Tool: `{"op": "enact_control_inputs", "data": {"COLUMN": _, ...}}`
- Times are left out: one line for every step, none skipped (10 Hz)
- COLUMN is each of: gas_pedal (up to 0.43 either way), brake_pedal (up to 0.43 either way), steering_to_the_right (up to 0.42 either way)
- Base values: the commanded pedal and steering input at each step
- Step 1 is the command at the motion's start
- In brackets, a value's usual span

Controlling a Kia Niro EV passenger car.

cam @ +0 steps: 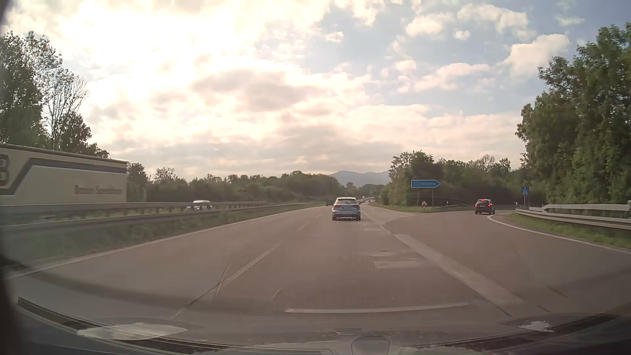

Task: Follow the waypoints while adhering to traffic rules and regulations

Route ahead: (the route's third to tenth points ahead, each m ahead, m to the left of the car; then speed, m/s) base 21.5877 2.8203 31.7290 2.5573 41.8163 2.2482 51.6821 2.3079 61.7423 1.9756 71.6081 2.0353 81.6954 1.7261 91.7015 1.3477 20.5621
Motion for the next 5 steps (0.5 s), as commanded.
{"op": "enact_control_inputs", "data": {"gas_pedal": 0.209, "brake_pedal": 0.000, "steering_to_the_right": 0.001}}
{"op": "enact_control_inputs", "data": {"gas_pedal": 0.197, "brake_pedal": 0.000, "steering_to_the_right": 0.001}}
{"op": "enact_control_inputs", "data": {"gas_pedal": 0.177, "brake_pedal": 0.000, "steering_to_the_right": 0.001}}
{"op": "enact_control_inputs", "data": {"gas_pedal": 0.177, "brake_pedal": 0.000, "steering_to_the_right": 0.001}}
{"op": "enact_control_inputs", "data": {"gas_pedal": 0.177, "brake_pedal": 0.000, "steering_to_the_right": 0.001}}
